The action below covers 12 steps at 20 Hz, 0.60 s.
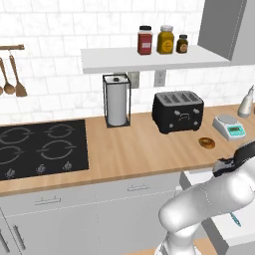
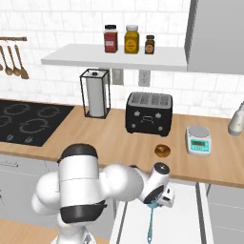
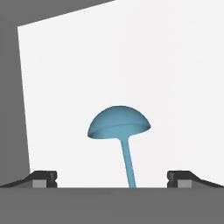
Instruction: Pick the ladle from the drawer and place it on the counter.
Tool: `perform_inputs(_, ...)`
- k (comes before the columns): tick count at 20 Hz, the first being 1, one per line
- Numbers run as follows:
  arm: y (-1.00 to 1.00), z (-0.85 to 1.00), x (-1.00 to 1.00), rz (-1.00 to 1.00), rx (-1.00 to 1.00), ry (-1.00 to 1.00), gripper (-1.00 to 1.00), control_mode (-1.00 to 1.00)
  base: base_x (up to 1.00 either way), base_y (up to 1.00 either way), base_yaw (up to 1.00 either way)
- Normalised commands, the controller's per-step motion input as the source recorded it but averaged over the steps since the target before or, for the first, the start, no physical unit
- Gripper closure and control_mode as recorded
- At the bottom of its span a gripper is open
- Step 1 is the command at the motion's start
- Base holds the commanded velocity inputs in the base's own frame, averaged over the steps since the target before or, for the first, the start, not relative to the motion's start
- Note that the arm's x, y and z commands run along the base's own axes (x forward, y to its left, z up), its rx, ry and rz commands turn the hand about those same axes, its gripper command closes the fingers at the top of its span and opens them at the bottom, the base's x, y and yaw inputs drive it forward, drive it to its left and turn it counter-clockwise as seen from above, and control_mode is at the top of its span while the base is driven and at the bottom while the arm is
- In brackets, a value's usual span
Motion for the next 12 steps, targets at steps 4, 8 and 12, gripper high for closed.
perform_inputs(4, 0.0, -0.19, 0.04, 0.0, 0.0, 0.0, -1.0, -1.0, 0.0, 0.0, 0.0)
perform_inputs(8, 0.0, -0.01, 0.0, 0.0, 0.0, 0.0, -1.0, -1.0, 0.0, 0.0, 0.0)
perform_inputs(12, -0.03, -0.06, 0.0, 0.0, 0.0, 0.0, -1.0, -1.0, 0.0, 0.0, 0.0)
